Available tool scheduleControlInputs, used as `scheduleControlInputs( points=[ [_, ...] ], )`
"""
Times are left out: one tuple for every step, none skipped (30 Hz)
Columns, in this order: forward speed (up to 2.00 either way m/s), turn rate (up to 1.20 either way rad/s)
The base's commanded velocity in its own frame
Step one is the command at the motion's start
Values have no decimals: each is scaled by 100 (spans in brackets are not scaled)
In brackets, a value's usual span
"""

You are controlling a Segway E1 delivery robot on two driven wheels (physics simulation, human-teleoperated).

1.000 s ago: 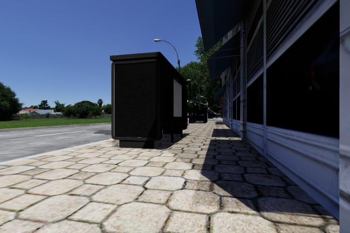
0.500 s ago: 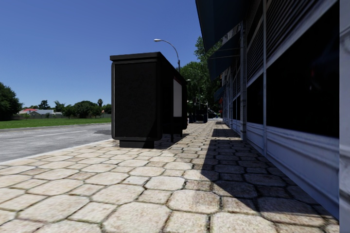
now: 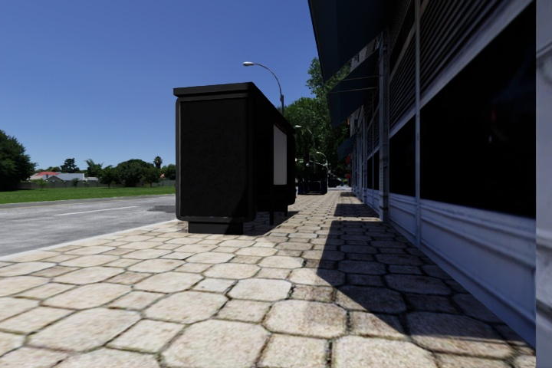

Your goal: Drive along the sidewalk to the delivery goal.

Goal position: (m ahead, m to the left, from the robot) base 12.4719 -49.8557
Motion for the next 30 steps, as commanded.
scheduleControlInputs(
  points=[
    [59, 0],
    [59, 0],
    [59, 0],
    [59, 0],
    [59, 0],
    [59, 0],
    [59, 0],
    [59, 0],
    [59, 0],
    [59, 0],
    [59, 0],
    [59, 0],
    [59, 0],
    [59, 0],
    [61, 0],
    [62, 0],
    [62, 0],
    [62, 0],
    [62, 0],
    [64, 0],
    [67, 0],
    [77, 0],
    [77, 0],
    [80, 0],
    [92, 0],
    [110, 0],
    [121, 0],
    [121, 0],
    [124, 0],
    [125, 0]
  ],
)
